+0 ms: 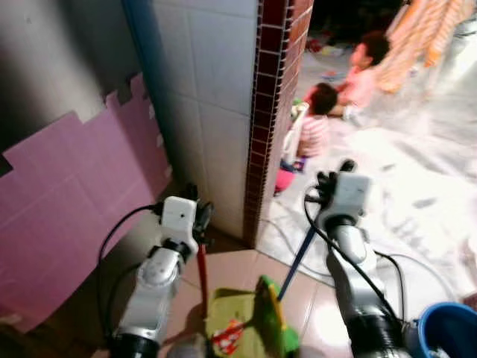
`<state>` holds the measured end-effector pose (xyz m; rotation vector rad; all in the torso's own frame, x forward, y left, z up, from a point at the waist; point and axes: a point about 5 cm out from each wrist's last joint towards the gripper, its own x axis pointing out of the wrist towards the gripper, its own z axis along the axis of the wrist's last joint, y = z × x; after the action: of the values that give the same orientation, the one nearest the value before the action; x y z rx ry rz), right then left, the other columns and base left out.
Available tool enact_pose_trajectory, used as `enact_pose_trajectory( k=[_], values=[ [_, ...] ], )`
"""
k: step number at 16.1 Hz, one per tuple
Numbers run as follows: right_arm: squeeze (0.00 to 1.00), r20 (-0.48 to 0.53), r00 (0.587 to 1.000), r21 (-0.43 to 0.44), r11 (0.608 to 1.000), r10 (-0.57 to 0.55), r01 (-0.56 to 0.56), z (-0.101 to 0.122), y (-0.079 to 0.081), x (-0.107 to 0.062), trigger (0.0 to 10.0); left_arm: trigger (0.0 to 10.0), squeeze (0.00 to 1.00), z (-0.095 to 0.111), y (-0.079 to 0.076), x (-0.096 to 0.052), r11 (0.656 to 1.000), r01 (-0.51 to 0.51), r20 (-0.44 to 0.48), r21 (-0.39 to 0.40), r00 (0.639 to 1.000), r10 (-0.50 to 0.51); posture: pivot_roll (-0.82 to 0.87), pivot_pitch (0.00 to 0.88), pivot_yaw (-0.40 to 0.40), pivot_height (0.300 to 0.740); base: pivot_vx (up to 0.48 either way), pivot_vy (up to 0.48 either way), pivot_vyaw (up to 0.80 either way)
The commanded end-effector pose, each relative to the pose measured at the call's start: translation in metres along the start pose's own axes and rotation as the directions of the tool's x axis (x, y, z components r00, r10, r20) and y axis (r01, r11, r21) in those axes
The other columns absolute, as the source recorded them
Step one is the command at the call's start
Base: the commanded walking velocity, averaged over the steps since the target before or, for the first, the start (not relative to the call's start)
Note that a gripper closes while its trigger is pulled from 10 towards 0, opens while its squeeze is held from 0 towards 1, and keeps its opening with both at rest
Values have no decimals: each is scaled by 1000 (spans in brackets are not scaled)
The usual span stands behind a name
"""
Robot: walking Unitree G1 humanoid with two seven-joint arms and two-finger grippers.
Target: Sweep floor
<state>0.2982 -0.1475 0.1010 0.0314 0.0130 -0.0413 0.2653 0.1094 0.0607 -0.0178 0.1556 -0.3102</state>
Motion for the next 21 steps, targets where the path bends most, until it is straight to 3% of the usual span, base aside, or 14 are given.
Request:
enact_pose_trajectory(
  k=[1,3,5,7,11,14,17,19,21],
  values=[
    [0,-52,999,-7,1000,-2,2,-9,-2,0,10000,10000,0,9,-8,7,999,35,34,-13,999,-35,-39,0,54,740,0,480,0],
    [0,24,999,-86,995,49,-47,3,0,6,10000,10000,0,10,-8,9,999,26,34,-19,999,-26,-38,0,52,740,0,459,0],
    [0,10,999,-56,997,45,-44,5,0,11,10000,10000,0,12,-9,9,999,40,50,-16,998,-39,-36,0,49,740,0,0,0],
    [0,39,998,-113,993,44,-39,9,0,13,10000,10000,0,14,-9,11,998,54,53,-17,997,-53,-37,0,48,740,0,0,0],
    [0,128,990,-143,989,54,-36,24,5,16,10000,10000,0,23,-11,19,998,70,75,-5,995,-69,-38,0,50,740,0,0,0],
    [0,51,997,-187,981,53,-43,14,4,16,10000,10000,0,18,-12,19,997,70,58,14,996,-70,-42,0,54,740,0,0,0],
    [0,20,998,-232,972,52,-46,7,0,15,10000,10000,0,14,-4,21,998,10,27,67,1000,-12,-44,0,57,740,0,0,0],
    [0,-52,991,-253,958,125,-134,-1,5,13,10000,10000,0,16,3,25,996,-36,37,82,999,33,-46,0,56,740,0,0,0],
    [0,-167,941,-263,907,294,-330,-13,13,3,10000,10000,0,19,12,31,987,-123,43,103,992,119,-47,0,54,740,0,0,0]
  ],
)
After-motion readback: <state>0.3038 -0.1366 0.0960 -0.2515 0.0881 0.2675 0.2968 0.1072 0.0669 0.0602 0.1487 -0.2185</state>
